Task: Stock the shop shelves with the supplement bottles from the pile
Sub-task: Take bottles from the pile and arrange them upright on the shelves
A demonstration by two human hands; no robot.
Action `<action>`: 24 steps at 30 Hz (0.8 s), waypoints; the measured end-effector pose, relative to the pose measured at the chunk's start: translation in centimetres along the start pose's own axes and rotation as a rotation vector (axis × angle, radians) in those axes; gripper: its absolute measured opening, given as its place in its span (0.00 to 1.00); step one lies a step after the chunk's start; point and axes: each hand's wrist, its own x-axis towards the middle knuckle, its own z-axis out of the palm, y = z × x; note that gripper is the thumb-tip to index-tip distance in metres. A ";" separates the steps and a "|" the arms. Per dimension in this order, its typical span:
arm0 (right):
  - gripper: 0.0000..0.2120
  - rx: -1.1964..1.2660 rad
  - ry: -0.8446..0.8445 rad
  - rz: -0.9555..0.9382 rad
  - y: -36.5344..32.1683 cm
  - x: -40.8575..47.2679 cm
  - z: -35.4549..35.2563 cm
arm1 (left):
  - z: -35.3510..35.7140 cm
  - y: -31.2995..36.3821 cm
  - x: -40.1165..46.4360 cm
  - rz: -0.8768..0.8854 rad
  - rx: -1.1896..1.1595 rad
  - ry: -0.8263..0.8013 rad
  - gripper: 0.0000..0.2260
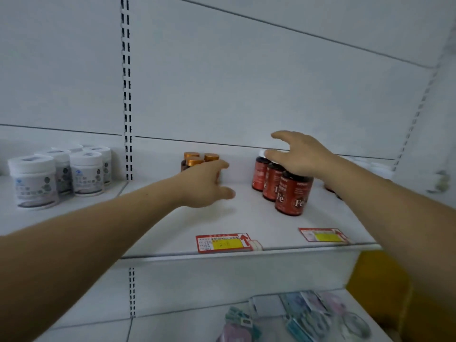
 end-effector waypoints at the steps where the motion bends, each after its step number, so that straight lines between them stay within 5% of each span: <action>1: 0.30 0.019 0.011 0.021 0.9 -0.5 -0.2 | 0.8 0.7 0.0 -0.006 -0.010 -0.015 0.33; 10: 0.24 0.249 0.063 0.118 9.2 -1.3 -0.5 | 5.7 7.7 2.7 -0.035 -0.236 -0.024 0.35; 20: 0.34 0.299 -0.142 -0.082 15.9 2.2 3.5 | 10.2 11.9 6.8 -0.141 -0.460 0.048 0.40; 24: 0.33 0.338 -0.079 -0.136 16.6 3.1 4.7 | 11.7 11.6 7.3 -0.196 -0.480 0.110 0.42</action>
